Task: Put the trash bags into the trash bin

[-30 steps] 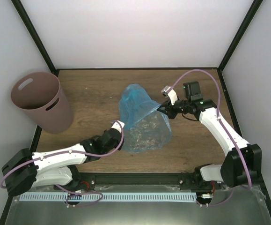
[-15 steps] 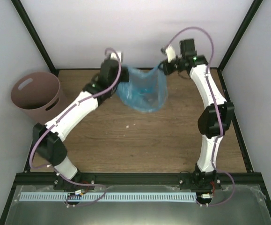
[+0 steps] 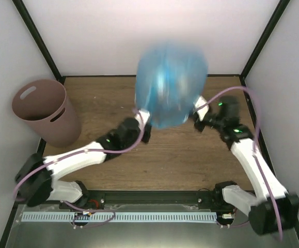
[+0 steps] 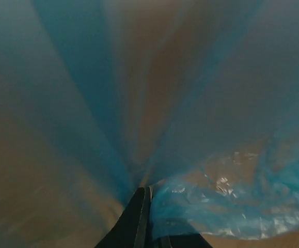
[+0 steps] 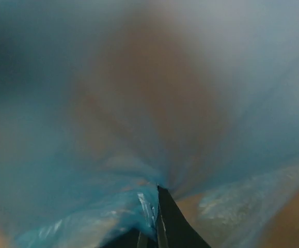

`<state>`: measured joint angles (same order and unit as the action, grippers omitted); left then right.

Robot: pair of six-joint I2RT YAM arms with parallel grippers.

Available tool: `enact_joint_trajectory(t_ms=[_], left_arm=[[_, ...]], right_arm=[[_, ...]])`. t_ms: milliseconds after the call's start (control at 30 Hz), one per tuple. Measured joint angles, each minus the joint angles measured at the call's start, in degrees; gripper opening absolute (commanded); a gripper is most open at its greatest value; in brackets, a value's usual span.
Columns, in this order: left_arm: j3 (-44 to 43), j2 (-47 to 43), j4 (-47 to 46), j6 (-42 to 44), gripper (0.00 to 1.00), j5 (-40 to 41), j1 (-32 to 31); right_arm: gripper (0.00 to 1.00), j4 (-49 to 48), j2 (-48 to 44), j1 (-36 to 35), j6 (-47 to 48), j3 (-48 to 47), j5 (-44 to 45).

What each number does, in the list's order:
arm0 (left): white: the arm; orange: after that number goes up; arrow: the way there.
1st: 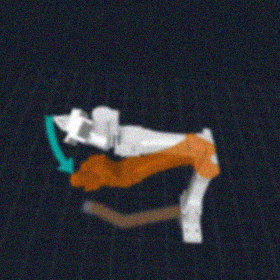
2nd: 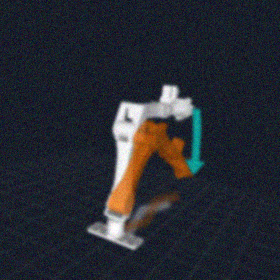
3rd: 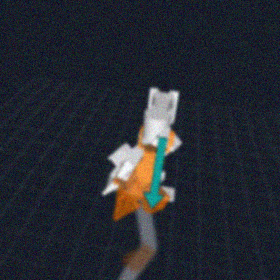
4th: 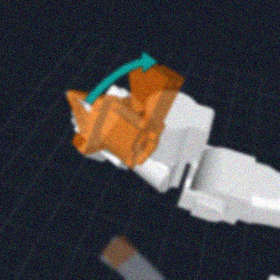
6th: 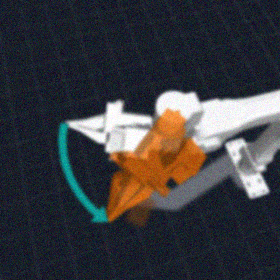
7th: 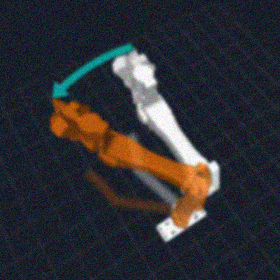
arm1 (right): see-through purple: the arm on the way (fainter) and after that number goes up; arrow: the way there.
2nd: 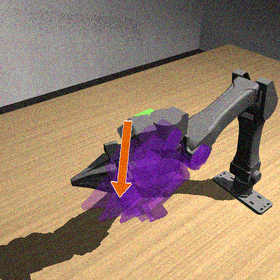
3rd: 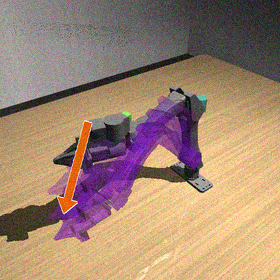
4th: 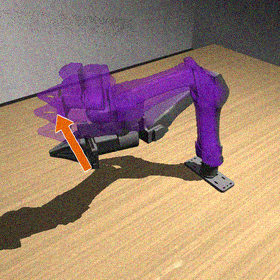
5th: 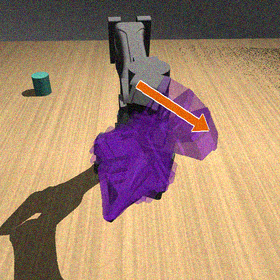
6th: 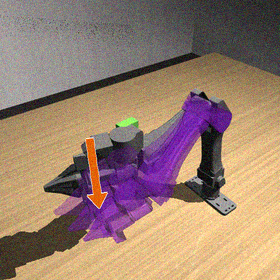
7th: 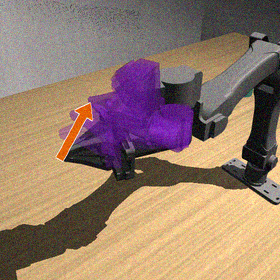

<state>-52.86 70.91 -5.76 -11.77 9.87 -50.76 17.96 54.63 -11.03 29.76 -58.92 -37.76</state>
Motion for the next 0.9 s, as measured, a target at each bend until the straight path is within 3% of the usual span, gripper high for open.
enact_joint_trajectory(t_ms=[100,200,367,633,800,900], left_arm=[[12.0,7.2,7.7,-3.2,0.04,0.1,-2.3],[12.9,3.0,12.3,-3.7,0.04,0.1,-4.6],[4.3,-6.1,9.1,-3.7,0.04,-0.1,-5.0],[1.9,-9.3,9.2,-2.2,0.04,0.4,-5.0],[-9.7,-6.3,11.2,6.8,0.04,3.8,-5.0],[-21.3,-1.5,5.6,15.7,0.04,10.6,-4.9]], right_arm=[[0.01,9.4,7.5,0.5,2.8,16.0,-0.8],[0.01,20.1,2.0,0.4,5.6,19.5,-4.0],[0.01,24.7,-4.9,0.2,10.6,5.6,-12.7],[0.01,26.7,-2.3,0.2,8.6,0.0,-15.8],[0.01,22.9,7.3,0.3,3.7,-20.9,-14.1],[0.01,17.2,13.9,0.3,-0.3,-35.1,-10.5]])
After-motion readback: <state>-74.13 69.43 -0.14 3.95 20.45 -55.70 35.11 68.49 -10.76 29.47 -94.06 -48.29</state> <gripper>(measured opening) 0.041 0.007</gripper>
